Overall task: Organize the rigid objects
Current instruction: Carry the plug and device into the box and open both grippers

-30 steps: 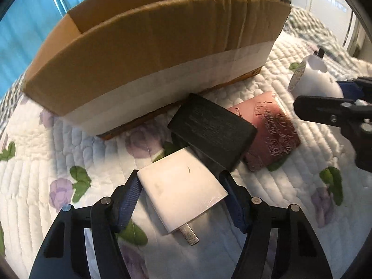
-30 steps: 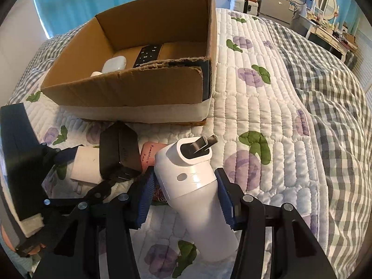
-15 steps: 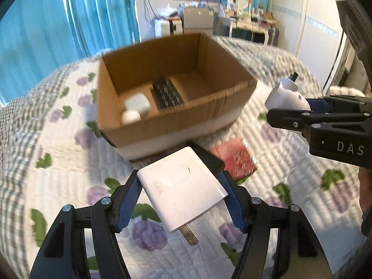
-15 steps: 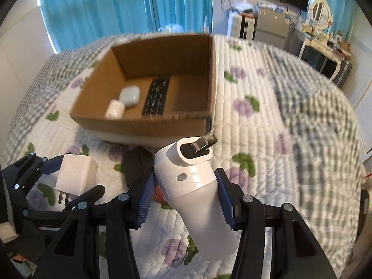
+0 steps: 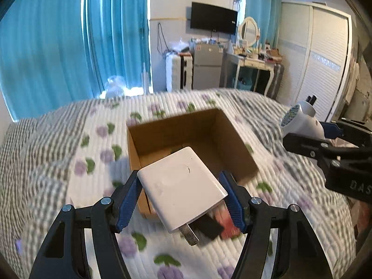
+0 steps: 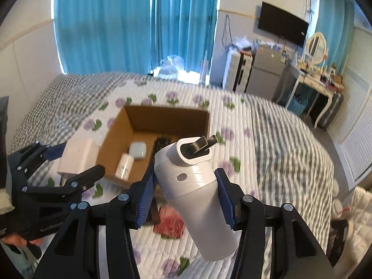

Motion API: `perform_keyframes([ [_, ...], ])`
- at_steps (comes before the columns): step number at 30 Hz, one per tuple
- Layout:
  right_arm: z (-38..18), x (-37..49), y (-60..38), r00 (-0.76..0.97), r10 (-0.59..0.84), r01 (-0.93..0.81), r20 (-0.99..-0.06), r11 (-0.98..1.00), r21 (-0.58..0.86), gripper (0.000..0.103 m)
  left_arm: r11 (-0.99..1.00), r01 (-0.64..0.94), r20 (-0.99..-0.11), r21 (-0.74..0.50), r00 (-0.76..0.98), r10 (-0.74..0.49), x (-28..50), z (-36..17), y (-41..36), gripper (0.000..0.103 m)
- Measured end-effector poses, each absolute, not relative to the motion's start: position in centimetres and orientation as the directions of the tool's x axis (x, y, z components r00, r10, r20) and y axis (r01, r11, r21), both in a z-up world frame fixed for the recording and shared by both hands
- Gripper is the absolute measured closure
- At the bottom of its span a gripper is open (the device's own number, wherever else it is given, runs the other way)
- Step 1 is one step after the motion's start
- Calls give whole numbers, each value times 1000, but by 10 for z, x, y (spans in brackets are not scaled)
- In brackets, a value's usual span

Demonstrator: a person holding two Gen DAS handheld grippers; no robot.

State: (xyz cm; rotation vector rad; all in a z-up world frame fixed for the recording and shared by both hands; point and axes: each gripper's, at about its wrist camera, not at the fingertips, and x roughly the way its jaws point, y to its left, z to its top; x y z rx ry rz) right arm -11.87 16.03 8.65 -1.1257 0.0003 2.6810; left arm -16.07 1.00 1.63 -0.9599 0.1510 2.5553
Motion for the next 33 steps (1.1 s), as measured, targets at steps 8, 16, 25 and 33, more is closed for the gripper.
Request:
perform_keyframes([
  [8,122,-170,167,-714,216,-200,-666,-975,-102,53,-926,-379,-640,-11,-708,297,-219,28,20,34],
  [16,105,-222,183,-703,199,-194,-682,-977,-86,53,-928,-371,-710,-9,-651,268,-275,-17,37,34],
  [25,48,-262,209,-659,165,-193,-734,-980,-47,53,-920,-391,-753,32,-615,235,-295,-61,52,34],
  [33,24,-279,213,-635,154,-196,-757,-980,-35,52,-920,-390,-755,40,-615,228,-293,-69,52,27],
])
